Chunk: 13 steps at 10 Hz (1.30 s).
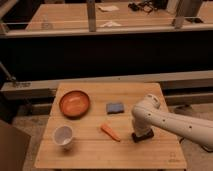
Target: Push the eraser across the table
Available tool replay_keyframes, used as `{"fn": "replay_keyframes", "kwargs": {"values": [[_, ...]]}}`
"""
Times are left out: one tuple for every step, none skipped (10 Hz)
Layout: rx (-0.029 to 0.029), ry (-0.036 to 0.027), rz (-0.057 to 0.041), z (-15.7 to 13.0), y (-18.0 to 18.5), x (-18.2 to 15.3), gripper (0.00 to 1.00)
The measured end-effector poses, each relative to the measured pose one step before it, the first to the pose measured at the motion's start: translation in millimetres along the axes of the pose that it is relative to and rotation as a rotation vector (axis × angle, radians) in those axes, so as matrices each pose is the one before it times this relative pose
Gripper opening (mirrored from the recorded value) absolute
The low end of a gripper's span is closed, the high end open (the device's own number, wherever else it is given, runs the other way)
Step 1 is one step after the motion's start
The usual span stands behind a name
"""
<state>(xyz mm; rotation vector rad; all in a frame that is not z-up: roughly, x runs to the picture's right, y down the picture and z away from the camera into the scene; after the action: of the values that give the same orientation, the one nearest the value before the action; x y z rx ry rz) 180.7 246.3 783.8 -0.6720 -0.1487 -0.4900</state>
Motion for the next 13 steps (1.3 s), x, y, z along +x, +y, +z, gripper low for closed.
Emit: {"fn": "replay_keyframes", "kwargs": {"values": [[-0.00003,0.00074,-0.00388,0.01,-0.14,-0.56,0.08],[0.00126,0.00116,-0.00577,-0.41,-0.81,-0.58,0.08],[-0.00065,0.00105,-0.00380,0.04,-0.06,-0.20,0.08],[-0.00041,0.00081,-0.00393,0.19,0.08,-0.18,0.08],[-0.00008,0.00120,-0.00631,-0.03,0.07,-0.45,0.08],[-0.00017,0.00054,-0.00541,-0.01,0.16,-0.54,0.08],[0.00143,0.00055,-0.00360,-0.30,-0.54,-0.34,0.05],[0.00054,0.00091,-0.00457,0.08,-0.31,0.01,0.03],[0.00022,0.00050,-0.00497,0.00,-0.26,-0.04,0.03],[0.00031,0.00048,-0.00503,-0.08,-0.37,-0.03,0.03],[0.00031,0.00059,-0.00361,-0.21,-0.43,-0.08,0.03],[0.00051,0.00069,-0.00489,-0.13,-0.68,-0.37,0.03],[0.00049,0.00077,-0.00408,0.02,-0.37,-0.01,0.03]]}}
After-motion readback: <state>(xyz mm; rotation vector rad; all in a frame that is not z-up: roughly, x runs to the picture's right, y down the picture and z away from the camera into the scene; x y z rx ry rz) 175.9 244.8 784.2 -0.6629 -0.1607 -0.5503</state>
